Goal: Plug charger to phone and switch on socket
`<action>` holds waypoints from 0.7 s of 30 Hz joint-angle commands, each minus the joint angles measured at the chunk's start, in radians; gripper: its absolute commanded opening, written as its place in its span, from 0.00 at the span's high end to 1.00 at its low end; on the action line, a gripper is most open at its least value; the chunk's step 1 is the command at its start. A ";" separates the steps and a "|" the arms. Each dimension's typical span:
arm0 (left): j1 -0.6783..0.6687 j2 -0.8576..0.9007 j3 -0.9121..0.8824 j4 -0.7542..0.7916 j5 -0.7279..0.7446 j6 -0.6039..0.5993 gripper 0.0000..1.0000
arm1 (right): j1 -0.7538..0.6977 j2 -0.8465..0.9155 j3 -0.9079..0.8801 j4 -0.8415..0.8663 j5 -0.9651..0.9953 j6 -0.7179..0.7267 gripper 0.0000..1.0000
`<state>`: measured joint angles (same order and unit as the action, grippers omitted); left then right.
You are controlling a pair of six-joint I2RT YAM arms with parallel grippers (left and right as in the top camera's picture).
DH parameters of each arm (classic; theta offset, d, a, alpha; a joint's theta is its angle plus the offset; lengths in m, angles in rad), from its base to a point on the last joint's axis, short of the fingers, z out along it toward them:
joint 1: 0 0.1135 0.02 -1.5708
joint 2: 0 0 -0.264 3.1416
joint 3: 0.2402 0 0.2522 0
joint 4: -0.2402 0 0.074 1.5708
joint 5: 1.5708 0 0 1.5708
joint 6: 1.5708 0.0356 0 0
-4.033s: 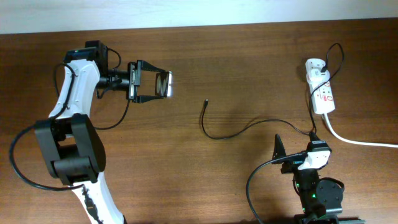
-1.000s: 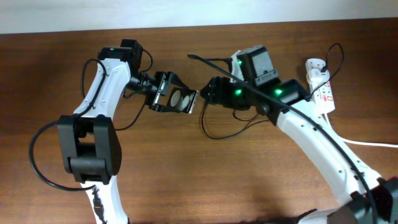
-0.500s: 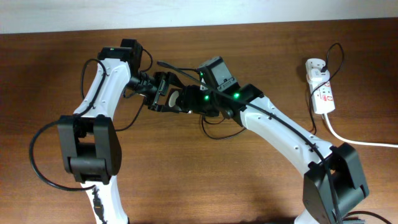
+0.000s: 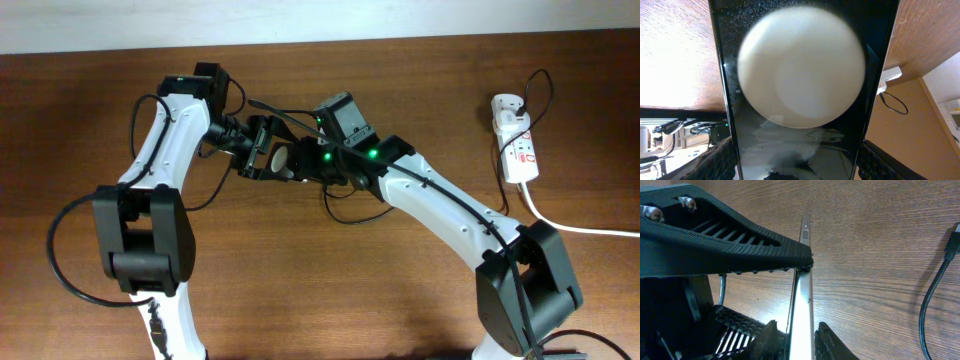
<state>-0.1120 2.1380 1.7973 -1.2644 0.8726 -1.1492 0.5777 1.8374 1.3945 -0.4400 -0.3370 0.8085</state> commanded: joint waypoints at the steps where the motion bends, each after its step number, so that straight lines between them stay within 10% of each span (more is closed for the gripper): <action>1: -0.003 0.005 0.028 -0.002 0.013 -0.010 0.87 | 0.007 0.006 0.016 0.003 0.007 -0.006 0.75; 19: -0.003 0.005 0.028 -0.002 0.013 -0.010 0.85 | 0.006 0.006 0.016 0.038 -0.048 -0.002 0.96; 21: -0.003 0.005 0.028 -0.002 0.013 -0.010 0.51 | 0.004 0.006 0.016 0.038 -0.052 -0.002 0.96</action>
<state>-0.1093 2.1380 1.8046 -1.2598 0.8776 -1.1484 0.5713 1.8378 1.3945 -0.4179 -0.3565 0.8623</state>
